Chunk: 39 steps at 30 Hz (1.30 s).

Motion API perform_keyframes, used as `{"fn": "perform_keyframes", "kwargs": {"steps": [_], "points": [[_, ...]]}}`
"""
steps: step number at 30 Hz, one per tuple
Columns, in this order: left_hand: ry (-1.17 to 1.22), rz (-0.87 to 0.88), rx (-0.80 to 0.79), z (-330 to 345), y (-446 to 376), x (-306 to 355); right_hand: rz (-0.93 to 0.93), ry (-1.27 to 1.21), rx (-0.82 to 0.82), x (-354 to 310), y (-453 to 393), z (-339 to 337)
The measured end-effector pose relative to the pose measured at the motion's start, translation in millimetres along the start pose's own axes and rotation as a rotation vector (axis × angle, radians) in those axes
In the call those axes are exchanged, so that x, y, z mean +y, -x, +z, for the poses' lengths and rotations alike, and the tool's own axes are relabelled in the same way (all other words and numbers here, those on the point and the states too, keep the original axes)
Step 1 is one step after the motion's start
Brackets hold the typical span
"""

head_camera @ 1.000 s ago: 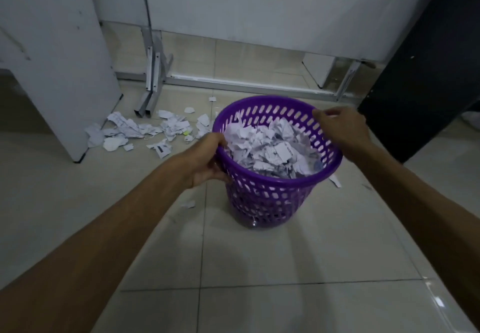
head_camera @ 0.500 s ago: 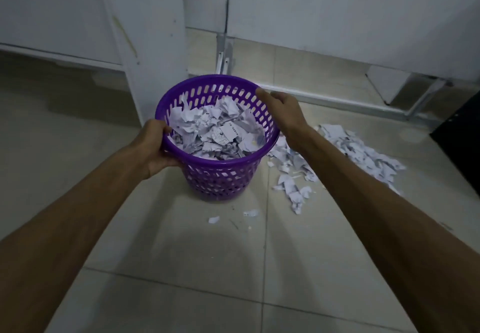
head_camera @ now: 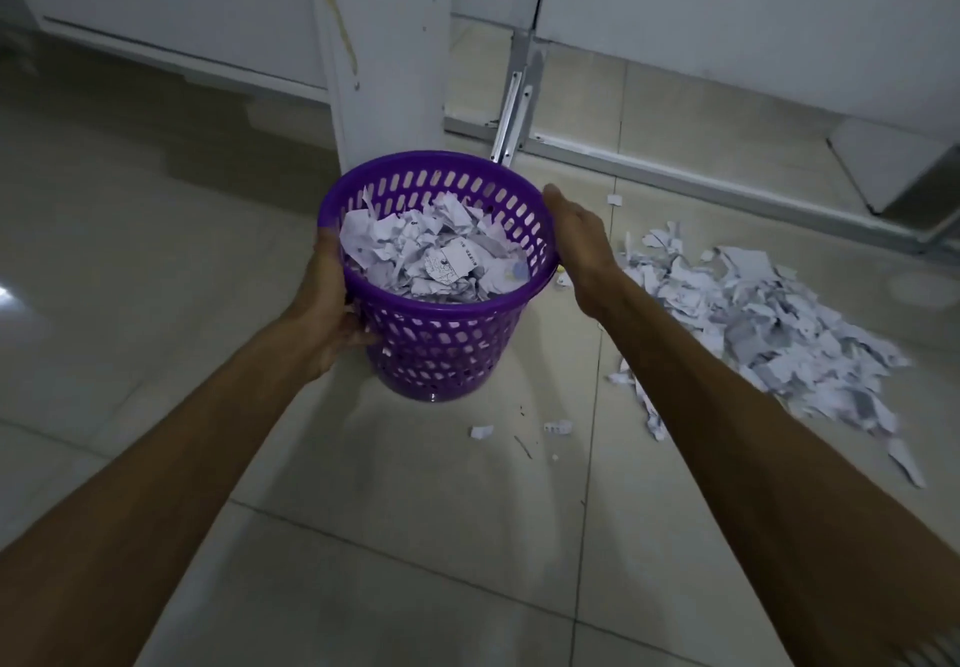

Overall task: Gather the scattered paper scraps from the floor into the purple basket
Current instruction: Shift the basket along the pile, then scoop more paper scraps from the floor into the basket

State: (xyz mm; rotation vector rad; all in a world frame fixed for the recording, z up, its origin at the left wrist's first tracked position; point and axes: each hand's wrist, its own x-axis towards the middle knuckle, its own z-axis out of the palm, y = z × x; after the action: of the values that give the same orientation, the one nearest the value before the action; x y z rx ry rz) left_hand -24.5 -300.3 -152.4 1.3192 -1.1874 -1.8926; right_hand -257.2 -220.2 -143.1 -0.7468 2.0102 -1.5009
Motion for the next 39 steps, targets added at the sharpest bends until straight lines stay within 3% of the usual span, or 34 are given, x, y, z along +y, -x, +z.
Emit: {"fn": "perform_keyframes", "kwargs": {"steps": [3, 5, 9, 13, 16, 20, 24, 26, 28, 31, 35, 37, 39], "points": [[0.148, -0.06, 0.261, 0, -4, -45, 0.062, -0.031, 0.02, 21, 2, -21], [0.084, -0.11, 0.312, 12, 7, -91, 0.09, 0.11, 0.054, 49, 7, -42], [-0.436, 0.051, 0.137, 53, 25, -175, 0.0, 0.517, 0.111, 127, 22, -89], [-0.559, 0.173, -0.035, 101, 24, -218, 0.116, 0.778, 0.116, 194, 31, -130], [-0.804, 0.207, -0.047, 128, 15, -238, 0.058, 0.796, 0.075, 230, 33, -142], [-1.15, 0.399, -0.076, 153, -4, -258, 0.015, 0.81, 0.018, 257, 18, -136], [-1.295, 0.476, -0.126, 174, -29, -259, -0.095, 0.82, -0.154, 265, 19, -111], [-1.27, 0.467, -0.154, 189, -43, -254, -0.246, 0.803, -0.101, 262, 18, -112], [-1.178, 0.434, -0.165, 204, -57, -248, -0.364, 0.777, 0.113, 251, 1, -128], [-1.035, 0.359, -0.158, 217, -73, -243, -0.276, 0.938, 0.296, 238, -51, -169], [-0.866, 0.28, -0.156, 213, -75, -245, 0.003, 1.088, 0.023, 241, -98, -208], [-0.835, 0.271, -0.16, 210, -75, -244, 0.042, 0.996, -0.105, 250, -95, -205], [-0.79, 0.254, -0.165, 209, -77, -240, 0.02, 0.983, -0.098, 261, -81, -194]]}}
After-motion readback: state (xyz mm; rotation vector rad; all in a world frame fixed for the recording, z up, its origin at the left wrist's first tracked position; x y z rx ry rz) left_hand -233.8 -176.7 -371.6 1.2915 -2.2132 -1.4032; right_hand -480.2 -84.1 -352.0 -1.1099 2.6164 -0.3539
